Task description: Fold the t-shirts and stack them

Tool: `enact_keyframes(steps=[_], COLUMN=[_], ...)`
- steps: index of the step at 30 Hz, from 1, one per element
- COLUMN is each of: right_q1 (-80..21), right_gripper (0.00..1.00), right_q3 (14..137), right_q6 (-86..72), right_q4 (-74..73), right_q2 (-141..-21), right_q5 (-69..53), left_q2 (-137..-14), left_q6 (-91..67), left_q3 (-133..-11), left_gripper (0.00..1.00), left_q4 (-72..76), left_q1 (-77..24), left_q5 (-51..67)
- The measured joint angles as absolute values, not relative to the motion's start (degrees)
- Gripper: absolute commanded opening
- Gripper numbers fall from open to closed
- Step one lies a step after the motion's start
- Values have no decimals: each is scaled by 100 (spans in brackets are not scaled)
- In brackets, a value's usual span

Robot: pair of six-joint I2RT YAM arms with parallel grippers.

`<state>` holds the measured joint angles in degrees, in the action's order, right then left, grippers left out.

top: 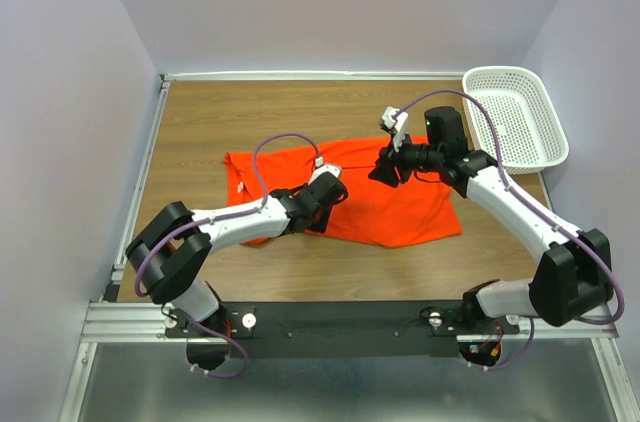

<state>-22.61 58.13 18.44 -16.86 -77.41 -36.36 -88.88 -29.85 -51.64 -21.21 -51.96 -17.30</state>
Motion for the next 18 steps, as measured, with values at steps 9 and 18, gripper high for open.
enact_keyframes(steps=[9, 18], right_q1=[-2239, -2174], right_gripper=[53, 53], right_q3=[5813, 5813], right_q6=[1826, 1802], right_q4=[-1726, -1778], right_q2=[-7747, -7747], right_q5=[-3673, -3710], left_q2=[-9124, -9439], left_q6=[-2989, -3026], left_q3=[-5170, -5328], left_gripper=[43, 41], left_q4=[-2375, -2641], left_q1=[-5199, -5199], left_q5=[-2147, -2421])
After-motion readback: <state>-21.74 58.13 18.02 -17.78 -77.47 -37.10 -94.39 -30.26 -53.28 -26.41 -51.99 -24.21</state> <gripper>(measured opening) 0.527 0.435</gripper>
